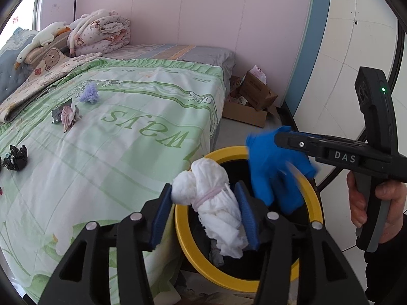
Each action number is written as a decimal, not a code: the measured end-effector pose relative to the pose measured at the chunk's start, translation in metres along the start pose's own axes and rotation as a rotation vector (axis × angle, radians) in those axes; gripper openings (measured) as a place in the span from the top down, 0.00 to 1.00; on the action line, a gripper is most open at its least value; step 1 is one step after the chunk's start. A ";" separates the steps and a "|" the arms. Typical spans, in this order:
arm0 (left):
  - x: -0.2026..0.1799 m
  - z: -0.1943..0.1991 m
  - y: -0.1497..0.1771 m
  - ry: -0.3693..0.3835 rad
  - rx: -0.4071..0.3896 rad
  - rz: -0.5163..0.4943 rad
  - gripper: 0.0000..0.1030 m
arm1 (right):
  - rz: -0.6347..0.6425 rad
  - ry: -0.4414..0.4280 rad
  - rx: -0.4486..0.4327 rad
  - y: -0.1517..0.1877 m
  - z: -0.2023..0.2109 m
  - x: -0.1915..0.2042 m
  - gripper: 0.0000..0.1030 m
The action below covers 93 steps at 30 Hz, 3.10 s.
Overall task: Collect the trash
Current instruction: 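Open both tools to drop the glove and bundle into the bin, then move both open tools back toward the remaining items on the bed, then grasp a black plastic bag with the left tool while the right tool grasps another black bag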
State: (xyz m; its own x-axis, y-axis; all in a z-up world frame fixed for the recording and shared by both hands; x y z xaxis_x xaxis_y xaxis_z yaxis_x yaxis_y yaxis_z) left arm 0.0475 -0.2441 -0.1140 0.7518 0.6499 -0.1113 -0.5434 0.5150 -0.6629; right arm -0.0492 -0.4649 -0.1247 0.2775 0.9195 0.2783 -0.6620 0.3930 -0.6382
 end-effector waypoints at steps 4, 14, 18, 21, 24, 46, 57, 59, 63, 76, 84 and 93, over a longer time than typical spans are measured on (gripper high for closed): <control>0.008 0.007 -0.003 -0.012 -0.032 0.020 0.32 | -0.011 0.011 -0.016 -0.004 0.005 -0.002 0.55; 0.045 0.034 -0.013 -0.088 -0.108 0.078 0.16 | 0.029 0.025 -0.100 -0.028 0.019 0.016 0.45; 0.066 0.047 -0.015 -0.139 -0.139 0.094 0.14 | 0.063 0.009 -0.124 -0.041 0.019 0.035 0.44; 0.085 0.057 -0.016 -0.164 -0.152 0.119 0.13 | 0.086 -0.014 -0.129 -0.050 0.014 0.053 0.42; 0.106 0.066 -0.016 -0.193 -0.167 0.149 0.11 | 0.116 -0.032 -0.131 -0.058 0.008 0.071 0.41; 0.261 0.104 -0.001 -0.384 -0.215 0.393 0.10 | 0.294 -0.220 -0.047 -0.098 -0.088 0.217 0.34; 0.357 0.115 0.019 -0.475 -0.209 0.563 0.10 | 0.375 -0.304 0.003 -0.105 -0.144 0.284 0.34; 0.374 0.115 0.024 -0.486 -0.201 0.591 0.10 | 0.389 -0.313 0.021 -0.105 -0.155 0.296 0.34; 0.404 0.111 0.030 -0.520 -0.182 0.621 0.10 | 0.421 -0.333 0.047 -0.104 -0.176 0.320 0.33; 0.490 0.097 0.027 -0.635 -0.104 0.638 0.10 | 0.523 -0.350 0.115 -0.109 -0.256 0.401 0.33; 0.532 0.079 0.025 -0.653 -0.070 0.663 0.10 | 0.562 -0.333 0.139 -0.114 -0.301 0.440 0.33; 0.573 0.054 0.020 -0.651 -0.057 0.698 0.10 | 0.598 -0.291 0.169 -0.119 -0.349 0.464 0.33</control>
State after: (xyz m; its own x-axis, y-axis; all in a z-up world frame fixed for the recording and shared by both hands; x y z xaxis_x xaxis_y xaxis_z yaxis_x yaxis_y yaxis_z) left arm 0.4471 0.1689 -0.1514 -0.0998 0.9923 -0.0731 -0.7588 -0.1234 -0.6396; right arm 0.4012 -0.0819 -0.1704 -0.3521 0.9296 0.1090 -0.7491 -0.2101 -0.6283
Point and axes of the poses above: each gripper's, at about its wrist camera, not at the fingertips, and z roughly against the way its jaws point, x to its left, y to its underside, the point moved 3 cm from there along -z, roughly the way its jaws point, and after that the axes turned 4 degrees about x, right-handed, at the moved point
